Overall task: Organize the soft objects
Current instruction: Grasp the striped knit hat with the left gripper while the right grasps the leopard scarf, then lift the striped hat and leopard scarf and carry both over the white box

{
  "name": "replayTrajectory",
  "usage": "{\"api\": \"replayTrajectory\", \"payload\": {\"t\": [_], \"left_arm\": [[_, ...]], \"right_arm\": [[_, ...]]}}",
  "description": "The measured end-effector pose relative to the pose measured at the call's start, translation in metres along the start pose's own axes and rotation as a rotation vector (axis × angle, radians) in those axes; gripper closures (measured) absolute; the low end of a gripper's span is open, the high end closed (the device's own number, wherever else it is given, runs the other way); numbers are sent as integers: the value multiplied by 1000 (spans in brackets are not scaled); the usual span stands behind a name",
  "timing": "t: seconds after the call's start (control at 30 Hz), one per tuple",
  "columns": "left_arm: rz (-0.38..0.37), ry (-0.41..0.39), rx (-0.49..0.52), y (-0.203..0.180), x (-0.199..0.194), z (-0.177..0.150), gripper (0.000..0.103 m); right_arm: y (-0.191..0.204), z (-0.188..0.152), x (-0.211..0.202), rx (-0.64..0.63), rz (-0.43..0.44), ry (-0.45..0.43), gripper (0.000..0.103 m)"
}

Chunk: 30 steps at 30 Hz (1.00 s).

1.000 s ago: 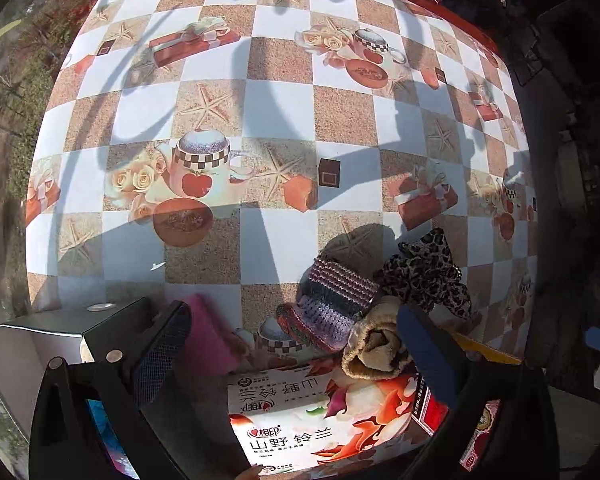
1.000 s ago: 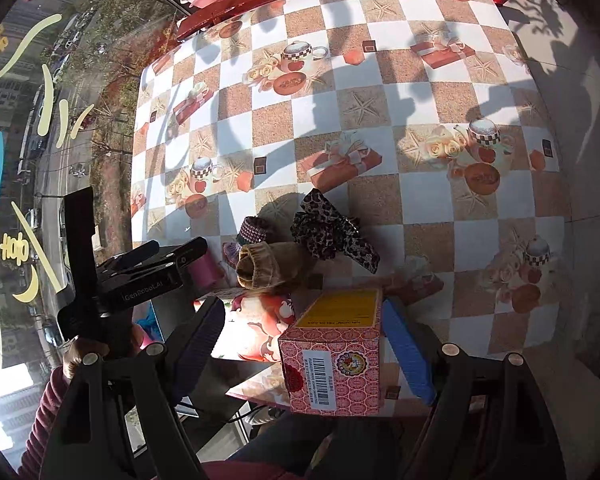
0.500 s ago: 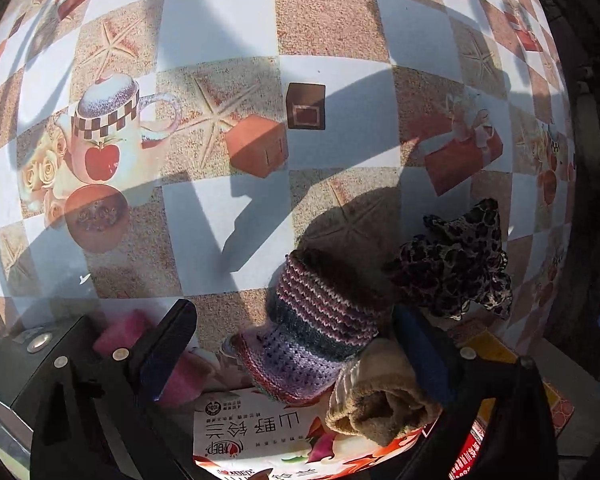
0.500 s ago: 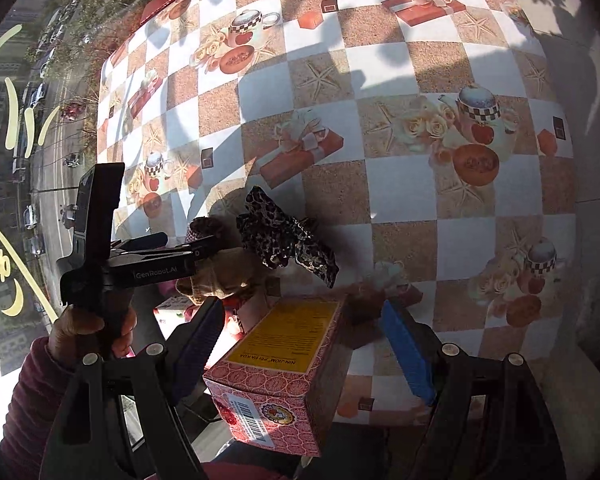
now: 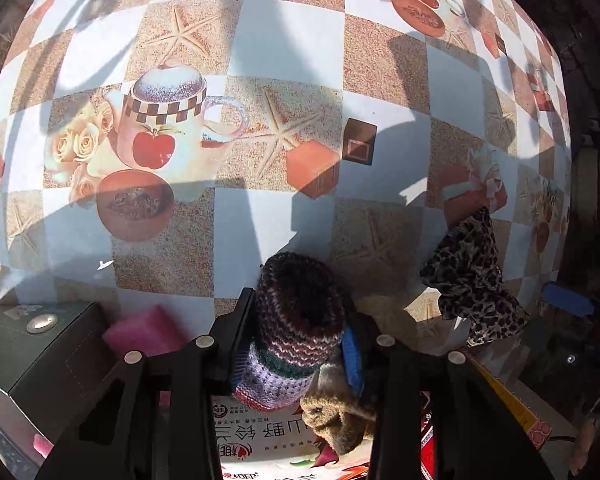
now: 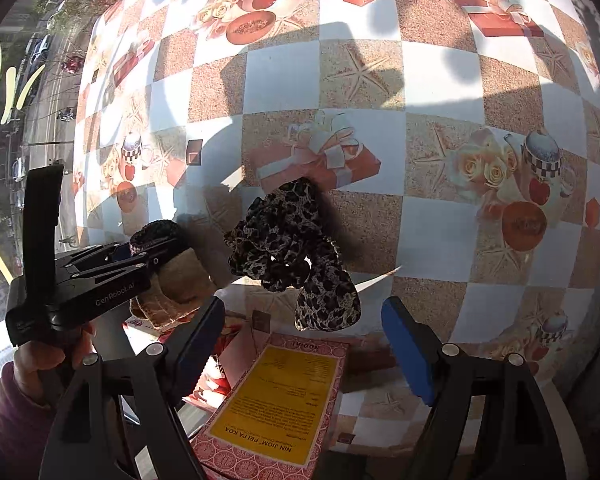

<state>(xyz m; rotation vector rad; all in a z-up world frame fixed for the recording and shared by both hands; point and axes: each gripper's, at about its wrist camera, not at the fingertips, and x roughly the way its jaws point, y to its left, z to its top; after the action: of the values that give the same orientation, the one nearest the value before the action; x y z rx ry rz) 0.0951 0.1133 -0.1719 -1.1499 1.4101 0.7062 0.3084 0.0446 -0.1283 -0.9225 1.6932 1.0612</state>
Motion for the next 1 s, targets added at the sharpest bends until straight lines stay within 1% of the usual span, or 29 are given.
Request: {"api": "replayTrajectory", "payload": {"t": [0.07,0.17,0.23,0.27,0.3,0.37,0.43,0.47,0.5,0.53,0.57,0.6,0.67,0.73,0.87,0.9,0.93,1.0], "left_arm": [[-16,-18,-33,6,-2,-2,60],[-26,-44,-64,10,-3,-3,57],[-35,-49,-84,12,-1,-5,51],[-38,-51,-90,12,0,-5,46],[-39,-51,-94,12,1,-5,38],[-34,-42,-99,17,9,-4,28],[-37,-21,-101,20,13,-1,27],[-37,-15,-104,21,14,-1,27],[-42,-17,-107,21,15,0,33],[-56,-27,-109,22,12,2,44],[-59,-30,-111,22,10,4,58],[-52,-42,-113,22,7,3,60],[-26,-97,-93,22,-5,2,63],[17,-183,-84,21,-22,-4,63],[78,-401,-67,18,-60,-17,59],[80,-436,-64,17,-65,-20,53],[62,-453,-65,15,-70,-20,49],[9,-447,-74,17,-71,-18,33]], "right_arm": [[7,7,17,-40,-11,33,21],[16,16,45,-100,-35,108,21],[19,18,61,-127,-57,144,21],[21,18,67,-142,-68,160,21],[22,18,73,-153,-74,192,21],[24,17,77,-174,-89,212,21],[26,17,79,-209,-145,215,22],[27,17,79,-218,-161,215,26],[27,17,79,-223,-169,211,29],[28,17,76,-235,-185,194,41],[28,16,73,-249,-199,178,52],[27,16,71,-250,-183,170,66],[19,12,65,-216,-136,150,66],[9,7,54,-192,-122,98,66],[-4,-3,26,-137,-72,-9,66],[-10,-8,16,-124,-61,-38,66],[-13,-11,10,-114,-51,-60,66],[-19,-17,0,-98,-35,-85,66]]}}
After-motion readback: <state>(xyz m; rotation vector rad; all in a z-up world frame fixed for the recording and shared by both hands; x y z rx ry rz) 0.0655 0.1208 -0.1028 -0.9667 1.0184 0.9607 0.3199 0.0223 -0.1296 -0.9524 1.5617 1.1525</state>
